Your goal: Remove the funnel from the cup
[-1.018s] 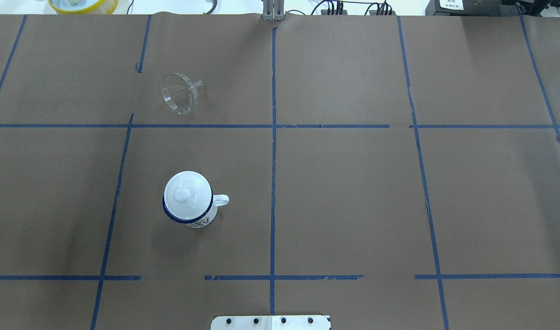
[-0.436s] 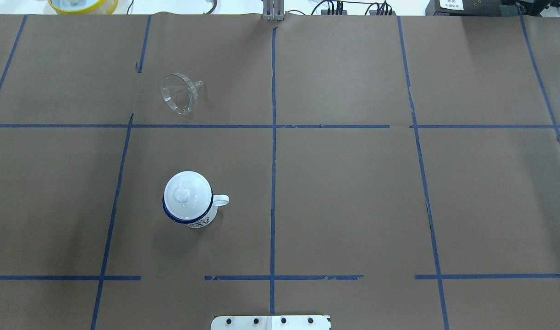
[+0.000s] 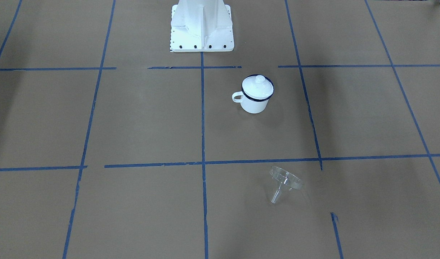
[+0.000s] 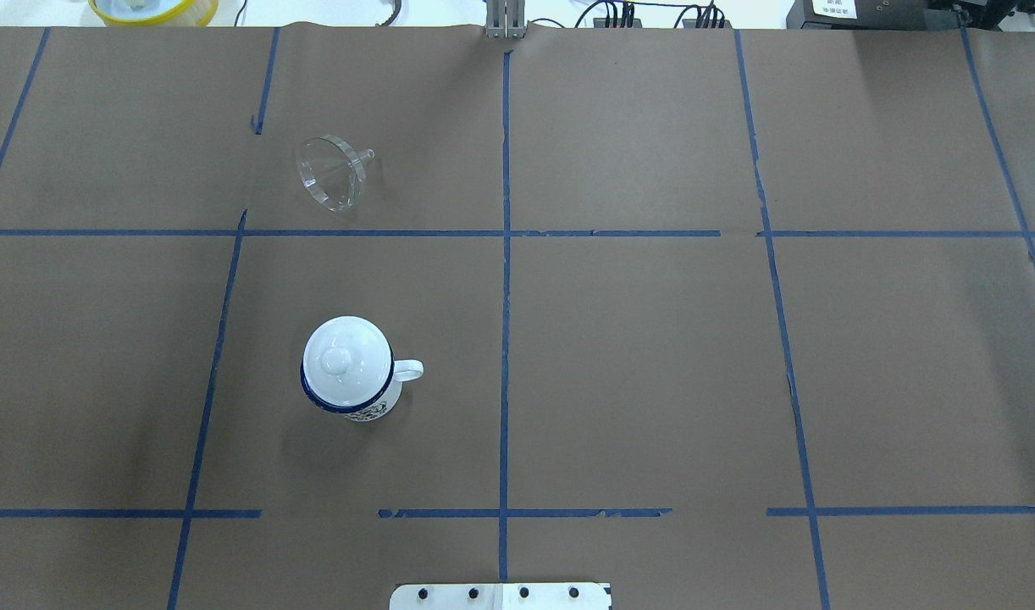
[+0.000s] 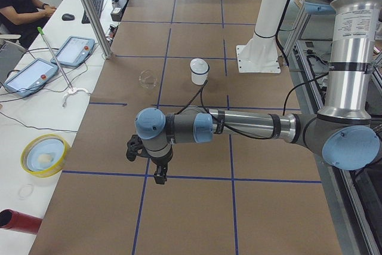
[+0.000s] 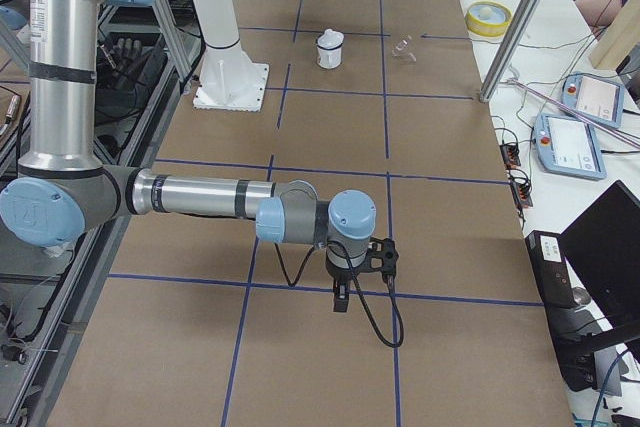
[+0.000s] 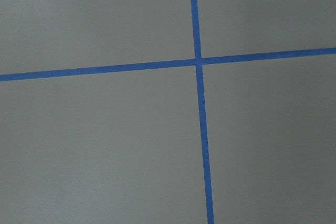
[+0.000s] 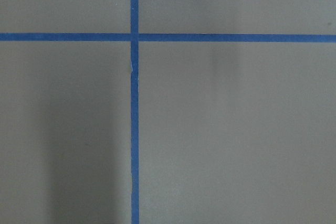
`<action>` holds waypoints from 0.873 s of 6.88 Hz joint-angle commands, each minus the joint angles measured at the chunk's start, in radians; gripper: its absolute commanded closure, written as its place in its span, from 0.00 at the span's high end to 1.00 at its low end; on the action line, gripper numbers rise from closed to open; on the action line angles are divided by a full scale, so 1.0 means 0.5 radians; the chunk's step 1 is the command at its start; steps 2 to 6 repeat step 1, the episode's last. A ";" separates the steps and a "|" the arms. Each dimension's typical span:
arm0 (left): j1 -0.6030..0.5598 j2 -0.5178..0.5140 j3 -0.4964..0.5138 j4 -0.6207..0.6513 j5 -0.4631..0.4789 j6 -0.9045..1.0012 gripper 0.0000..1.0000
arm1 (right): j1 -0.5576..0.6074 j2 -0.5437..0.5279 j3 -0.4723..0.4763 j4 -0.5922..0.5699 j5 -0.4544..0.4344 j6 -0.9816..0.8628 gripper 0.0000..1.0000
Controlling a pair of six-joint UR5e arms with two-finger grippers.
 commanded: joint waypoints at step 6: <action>-0.036 -0.002 -0.009 0.008 -0.005 0.010 1.00 | 0.000 0.000 0.000 0.000 0.000 0.000 1.00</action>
